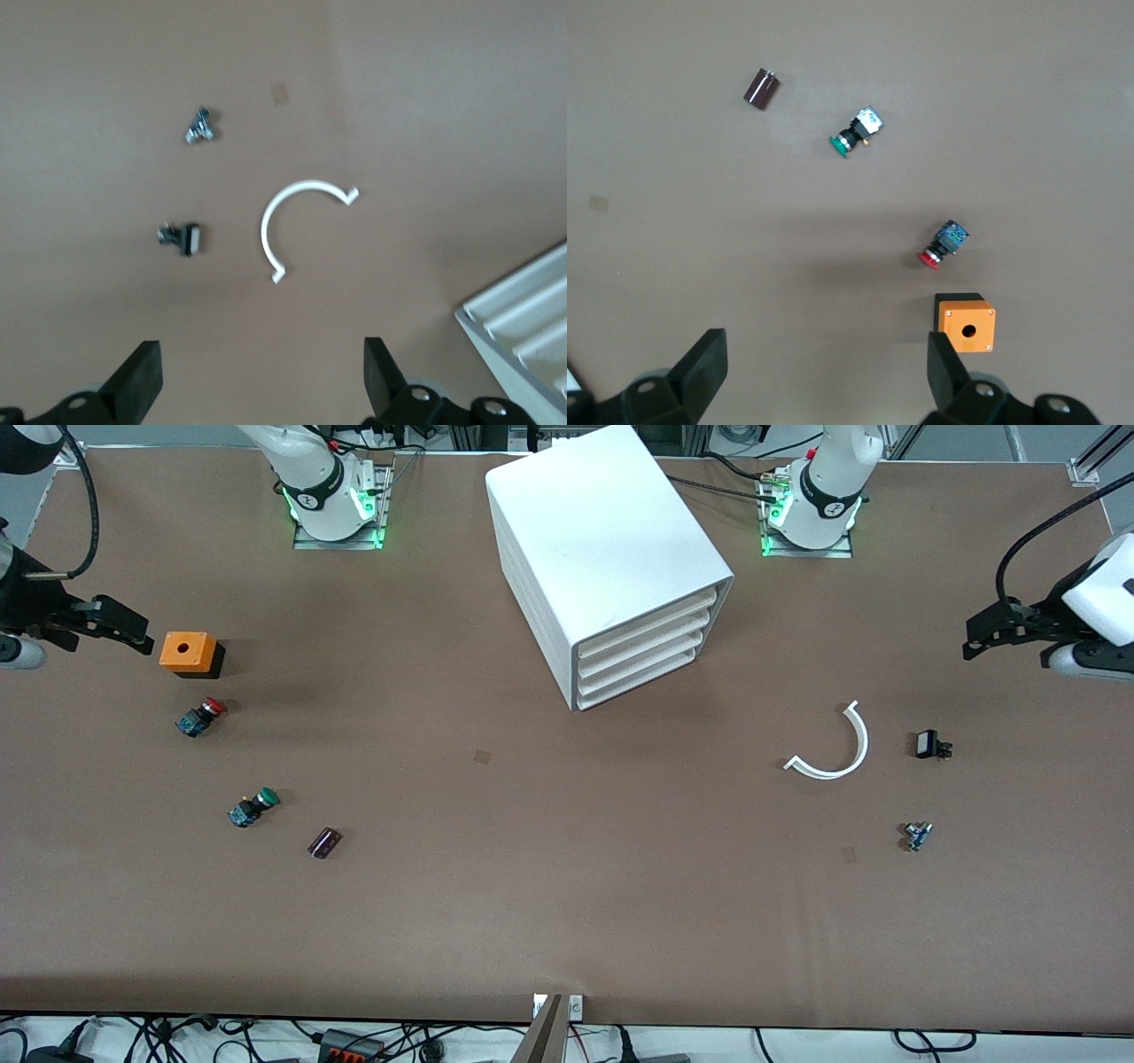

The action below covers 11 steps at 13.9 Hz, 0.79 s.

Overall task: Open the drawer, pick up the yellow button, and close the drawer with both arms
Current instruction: 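Pull the drawer open with the left gripper while the right gripper approaches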

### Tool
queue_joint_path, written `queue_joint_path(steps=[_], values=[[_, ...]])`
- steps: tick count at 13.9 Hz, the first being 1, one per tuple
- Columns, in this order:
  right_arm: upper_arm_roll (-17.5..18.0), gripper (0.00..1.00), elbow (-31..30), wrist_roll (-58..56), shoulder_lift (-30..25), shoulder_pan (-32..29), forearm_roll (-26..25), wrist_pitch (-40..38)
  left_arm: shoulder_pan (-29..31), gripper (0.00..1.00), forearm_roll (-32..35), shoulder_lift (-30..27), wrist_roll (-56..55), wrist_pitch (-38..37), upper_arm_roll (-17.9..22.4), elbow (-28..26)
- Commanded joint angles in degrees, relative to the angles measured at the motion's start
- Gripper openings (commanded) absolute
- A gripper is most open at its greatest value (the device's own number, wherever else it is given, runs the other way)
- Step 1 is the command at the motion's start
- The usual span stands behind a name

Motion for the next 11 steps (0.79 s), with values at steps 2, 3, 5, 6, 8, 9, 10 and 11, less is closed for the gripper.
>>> queue_joint_path(steps=[2, 3, 5, 6, 8, 9, 10, 11], values=[[0.2, 1.0, 0.6, 0.0, 2.6, 5.2, 0.0, 2.6, -0.8, 1.0, -6.4, 1.5, 0.2, -7.6, -0.6, 0.1], [0.2, 1.0, 0.6, 0.1, 3.1, 6.7, 0.2, 3.3, -0.8, 1.0, -8.9, 1.7, 0.6, -9.4, -0.7, 0.1], [0.2, 1.0, 0.7, 0.1, 4.2, 8.8, 3.5, 4.1, -0.8, 1.0, -15.1, 3.6, 5.8, -12.3, -0.6, 0.1], [0.2, 1.0, 1.1, 0.1, 4.8, 9.5, 4.6, 4.1, -0.8, 1.0, -18.1, 4.9, 8.5, -13.6, -0.6, 0.0], [0.2, 1.0, 2.1, -0.1, 6.6, 11.5, 5.1, 3.9, -0.8, 1.0, -24.6, 7.0, 10.8, -16.4, -1.4, -1.0], [0.2, 1.0, 2.9, 0.0, 7.0, 13.3, 5.0, 3.9, -0.8, 1.0, -26.7, 8.0, 11.6, -16.7, -2.7, -1.3], [0.2, 1.0, 4.0, 0.1, 8.1, 15.1, 5.0, 4.0, -0.8, 1.0, -29.4, 8.8, 14.2, -16.7, -3.9, -1.4], [0.2, 1.0, 5.4, 0.7, 9.2, 15.4, 5.1, 4.0, -0.8, 1.0, -32.9, 10.2, 16.9, -17.0, -4.4, -1.6]])
